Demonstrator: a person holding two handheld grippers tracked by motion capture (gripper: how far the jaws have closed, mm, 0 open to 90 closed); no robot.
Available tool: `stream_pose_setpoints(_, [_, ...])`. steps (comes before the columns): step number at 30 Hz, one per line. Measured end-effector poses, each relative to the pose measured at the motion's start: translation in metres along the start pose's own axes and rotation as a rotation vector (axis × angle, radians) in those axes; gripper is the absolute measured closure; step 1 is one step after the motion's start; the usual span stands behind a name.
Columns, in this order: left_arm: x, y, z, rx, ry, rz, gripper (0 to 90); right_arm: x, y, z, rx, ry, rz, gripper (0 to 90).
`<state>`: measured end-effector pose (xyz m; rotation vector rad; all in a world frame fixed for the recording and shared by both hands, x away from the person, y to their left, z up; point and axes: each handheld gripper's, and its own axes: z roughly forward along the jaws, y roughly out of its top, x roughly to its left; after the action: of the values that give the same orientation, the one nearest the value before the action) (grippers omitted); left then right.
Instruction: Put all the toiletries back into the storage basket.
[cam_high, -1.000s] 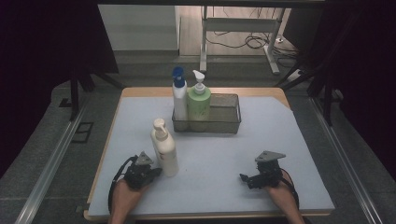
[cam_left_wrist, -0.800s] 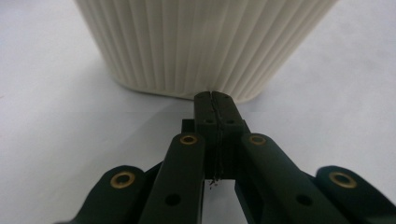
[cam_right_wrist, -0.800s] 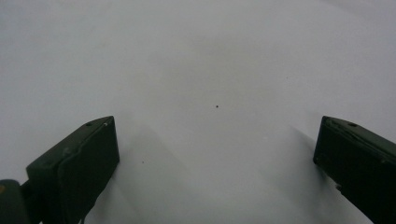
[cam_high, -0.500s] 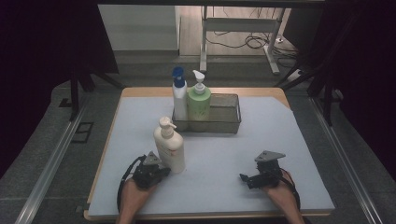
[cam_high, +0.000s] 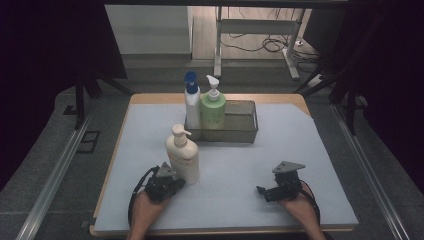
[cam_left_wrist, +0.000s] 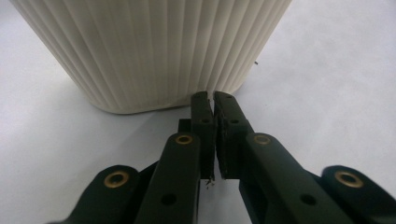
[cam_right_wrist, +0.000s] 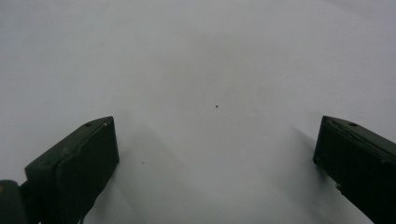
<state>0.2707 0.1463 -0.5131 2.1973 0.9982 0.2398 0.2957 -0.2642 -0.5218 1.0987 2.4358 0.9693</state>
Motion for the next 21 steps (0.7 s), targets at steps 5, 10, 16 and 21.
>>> stream_pose_setpoints(5, [-0.001, -0.005, -0.006, 0.001, 0.009, 0.001, 77.8, 0.000, 0.000, 0.000, 0.001, 0.000, 0.000, 0.0])
stream_pose_setpoints(10, [0.001, -0.009, -0.014, -0.014, 0.025, -0.009, 60.1, 0.000, 0.000, 0.000, 0.000, 0.001, 0.000, 0.0])
stream_pose_setpoints(16, [0.005, -0.017, -0.021, -0.016, 0.068, -0.029, 33.2, 0.000, 0.000, 0.000, 0.001, 0.002, 0.001, 0.0])
stream_pose_setpoints(21, [0.006, -0.021, -0.029, -0.040, 0.132, -0.024, 15.8, 0.000, 0.000, 0.000, 0.001, 0.003, 0.001, 0.0])
